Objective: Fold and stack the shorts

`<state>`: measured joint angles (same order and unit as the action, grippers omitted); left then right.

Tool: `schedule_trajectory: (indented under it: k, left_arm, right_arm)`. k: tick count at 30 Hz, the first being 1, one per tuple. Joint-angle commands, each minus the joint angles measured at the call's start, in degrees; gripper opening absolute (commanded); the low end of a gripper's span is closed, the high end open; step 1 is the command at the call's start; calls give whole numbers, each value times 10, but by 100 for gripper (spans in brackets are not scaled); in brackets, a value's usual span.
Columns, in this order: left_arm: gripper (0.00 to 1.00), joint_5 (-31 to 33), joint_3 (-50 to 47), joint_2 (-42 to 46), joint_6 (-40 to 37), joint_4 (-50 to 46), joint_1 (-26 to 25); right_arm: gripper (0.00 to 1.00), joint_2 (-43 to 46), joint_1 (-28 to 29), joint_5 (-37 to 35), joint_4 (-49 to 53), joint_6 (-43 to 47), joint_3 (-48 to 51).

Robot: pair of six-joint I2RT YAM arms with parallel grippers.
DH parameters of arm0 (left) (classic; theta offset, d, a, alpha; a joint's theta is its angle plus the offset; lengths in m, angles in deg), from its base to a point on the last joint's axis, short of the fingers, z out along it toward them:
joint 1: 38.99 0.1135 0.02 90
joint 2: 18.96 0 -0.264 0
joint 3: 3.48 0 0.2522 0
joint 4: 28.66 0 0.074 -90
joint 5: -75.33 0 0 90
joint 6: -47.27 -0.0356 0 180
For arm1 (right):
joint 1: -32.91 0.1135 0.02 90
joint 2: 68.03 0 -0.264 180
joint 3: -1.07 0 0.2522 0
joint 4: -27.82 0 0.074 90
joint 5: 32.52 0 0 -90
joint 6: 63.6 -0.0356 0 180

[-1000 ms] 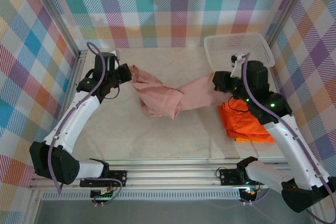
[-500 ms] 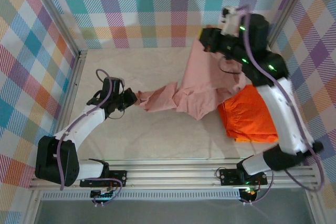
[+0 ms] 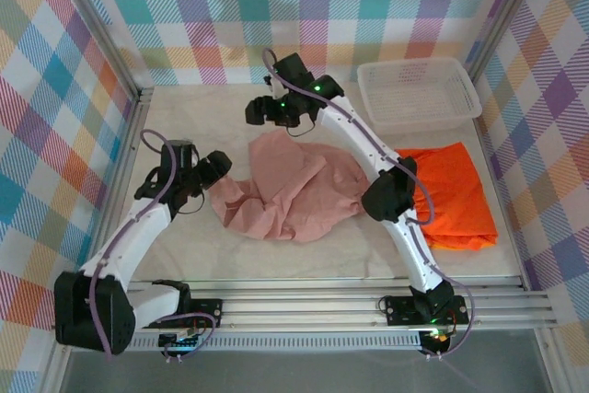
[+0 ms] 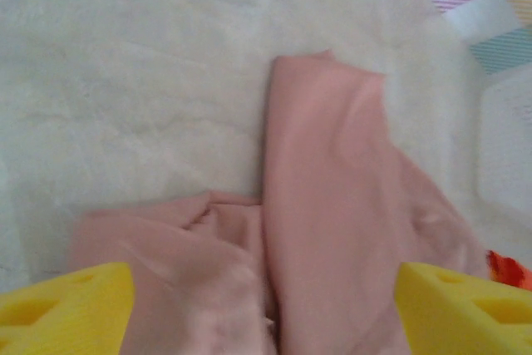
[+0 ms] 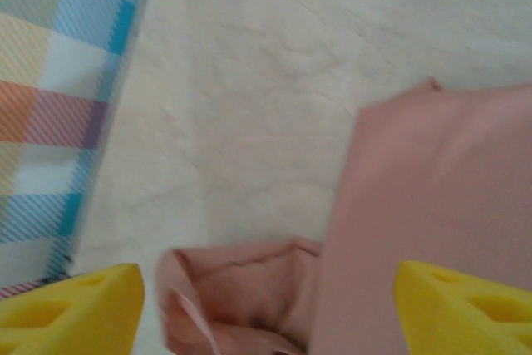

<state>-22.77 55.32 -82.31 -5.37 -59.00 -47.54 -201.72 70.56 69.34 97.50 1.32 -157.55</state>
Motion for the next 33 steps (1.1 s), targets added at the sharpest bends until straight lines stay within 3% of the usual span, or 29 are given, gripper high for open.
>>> schedule_trajectory:
  k: [1,6,13,20,33]
  left_arm:
    - [88,-26,15,40,-25,-3,1]
    - [92,18,52,40,-67,-35,-76]
    - [94,81,114,-72,-120,-64,-210]
    - [94,116,219,-238,-159,-89,-287]
    - [77,132,498,-518,-246,-203,-339]
  right_arm:
    - [84,171,-12,-72,4,52,129]
    - [85,373,-63,-94,-96,15,466]
    - [85,497,-105,-115,-149,-36,723]
    - [85,507,-110,-129,-205,-87,832]
    - [85,594,-160,-141,-210,-93,842]
